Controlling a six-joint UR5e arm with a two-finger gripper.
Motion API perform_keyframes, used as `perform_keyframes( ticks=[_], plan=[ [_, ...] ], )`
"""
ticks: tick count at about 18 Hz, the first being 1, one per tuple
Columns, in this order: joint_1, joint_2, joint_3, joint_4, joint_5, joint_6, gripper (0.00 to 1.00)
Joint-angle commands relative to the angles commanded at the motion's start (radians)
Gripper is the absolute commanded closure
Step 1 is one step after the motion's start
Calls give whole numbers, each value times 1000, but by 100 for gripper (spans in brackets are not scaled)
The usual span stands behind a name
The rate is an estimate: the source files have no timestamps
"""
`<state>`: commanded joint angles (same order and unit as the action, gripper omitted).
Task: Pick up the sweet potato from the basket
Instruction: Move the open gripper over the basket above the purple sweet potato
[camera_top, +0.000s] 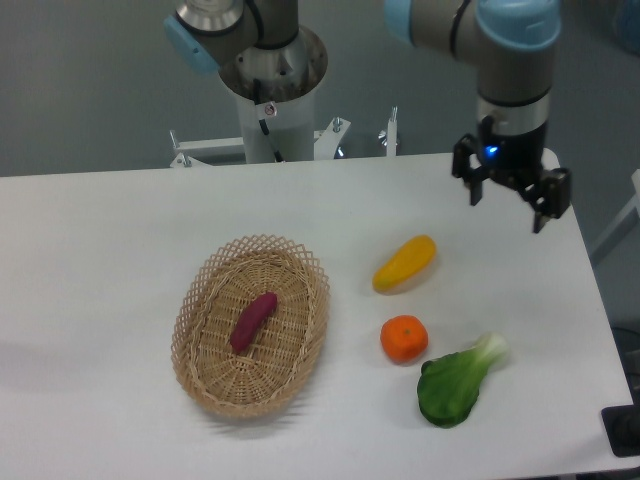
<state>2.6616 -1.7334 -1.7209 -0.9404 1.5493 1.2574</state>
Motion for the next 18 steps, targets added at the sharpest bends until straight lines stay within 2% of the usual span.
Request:
perform_keyframes(
  ticks=[2,6,9,13,16,18],
  plan=[
    [-32,2,-20,15,-1,-171,0],
    [-118,-18,-28,9,-3,-272,0],
    [-184,-38,-35,17,-1,-413,0],
    [-282,-70,-35,20,-12,-431,0],
    [-356,-129,-37,23,-23,-478,0],
    [-388,-162,-20,22,-69,-495,0]
  ],
)
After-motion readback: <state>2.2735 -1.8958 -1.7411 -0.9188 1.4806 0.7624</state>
